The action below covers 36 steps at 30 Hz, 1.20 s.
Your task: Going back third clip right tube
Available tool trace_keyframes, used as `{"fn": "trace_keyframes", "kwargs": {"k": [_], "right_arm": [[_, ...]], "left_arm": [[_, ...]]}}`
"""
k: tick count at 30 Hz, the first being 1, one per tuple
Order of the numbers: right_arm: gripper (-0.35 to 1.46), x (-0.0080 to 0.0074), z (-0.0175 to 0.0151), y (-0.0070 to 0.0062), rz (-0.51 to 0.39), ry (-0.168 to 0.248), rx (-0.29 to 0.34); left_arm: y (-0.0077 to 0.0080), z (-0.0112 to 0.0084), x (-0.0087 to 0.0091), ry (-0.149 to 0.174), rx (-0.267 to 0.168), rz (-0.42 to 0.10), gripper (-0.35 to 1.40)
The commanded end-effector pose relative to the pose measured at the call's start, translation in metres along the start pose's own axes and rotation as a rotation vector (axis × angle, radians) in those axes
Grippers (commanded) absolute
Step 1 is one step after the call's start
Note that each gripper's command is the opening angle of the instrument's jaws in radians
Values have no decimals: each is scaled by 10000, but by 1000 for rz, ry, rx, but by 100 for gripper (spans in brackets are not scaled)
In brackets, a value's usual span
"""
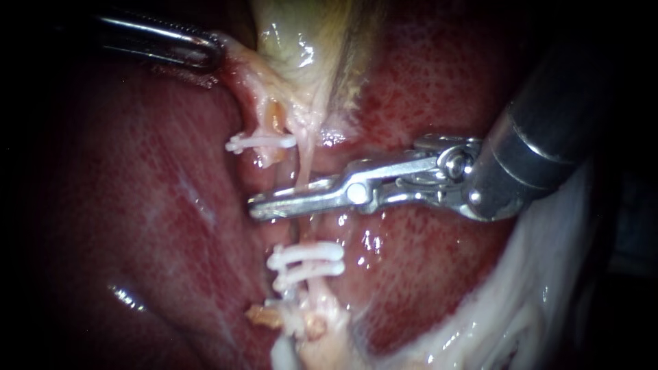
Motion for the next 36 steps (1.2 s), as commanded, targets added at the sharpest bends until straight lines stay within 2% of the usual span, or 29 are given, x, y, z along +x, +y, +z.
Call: {"fn": "trace_keyframes", "kwargs": {"k": [1, 3, 4, 6, 11, 16, 23, 27, 31, 34, 36], "right_arm": [[-8, -2, 1, 1, -24, 12, -15], [34, -3, 5, 4, -84, 11, -56], [42, -3, 6, 7, -115, -2, -93], [47, -6, 6, 9, -178, -19, -155], [50, -13, -10, 12, -318, -45, -215], [50, -19, -37, 7, -423, -55, -232], [50, -36, -74, -10, -576, -81, -224], [50, -48, -96, -27, -669, -96, -220], [50, -54, -111, -42, -733, -137, -243], [50, -55, -118, -50, -766, -185, -261], [50, -54, -123, -53, -774, -197, -268]], "left_arm": [[0, -1, 0, 0, -1, 0, -35], [0, -1, 0, 0, -1, 0, -35], [0, -1, 0, 0, -1, 0, -35], [0, -1, 0, 0, -1, 1, -35], [0, -2, -1, 0, -2, 1, -35], [0, -2, -1, 0, -2, 1, -35], [0, -4, -1, -1, -3, 1, -35], [0, -3, -1, -1, -3, 1, -35], [0, -1, -3, 0, 0, 2, -35], [0, 6, -7, -1, -2, 4, -35], [-2, 13, -12, -2, -7, 7, -35]]}}
